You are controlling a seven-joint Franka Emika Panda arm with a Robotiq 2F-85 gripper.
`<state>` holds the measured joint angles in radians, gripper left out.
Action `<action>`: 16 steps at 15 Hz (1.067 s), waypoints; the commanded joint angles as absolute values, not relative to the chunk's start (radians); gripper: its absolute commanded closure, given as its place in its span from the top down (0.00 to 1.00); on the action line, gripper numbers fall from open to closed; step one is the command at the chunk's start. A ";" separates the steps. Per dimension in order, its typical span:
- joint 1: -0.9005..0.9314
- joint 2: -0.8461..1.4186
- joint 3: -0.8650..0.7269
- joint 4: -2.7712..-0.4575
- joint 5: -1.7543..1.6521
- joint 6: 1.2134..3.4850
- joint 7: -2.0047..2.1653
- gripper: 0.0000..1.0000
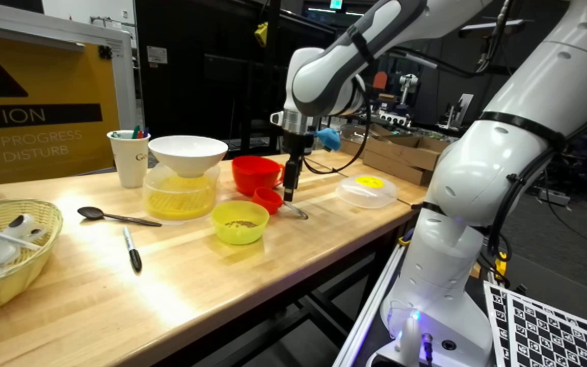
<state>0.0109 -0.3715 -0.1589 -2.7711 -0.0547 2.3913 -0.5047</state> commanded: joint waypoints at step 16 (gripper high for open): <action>0.033 -0.369 -0.161 -2.772 -0.004 2.383 -0.509 1.00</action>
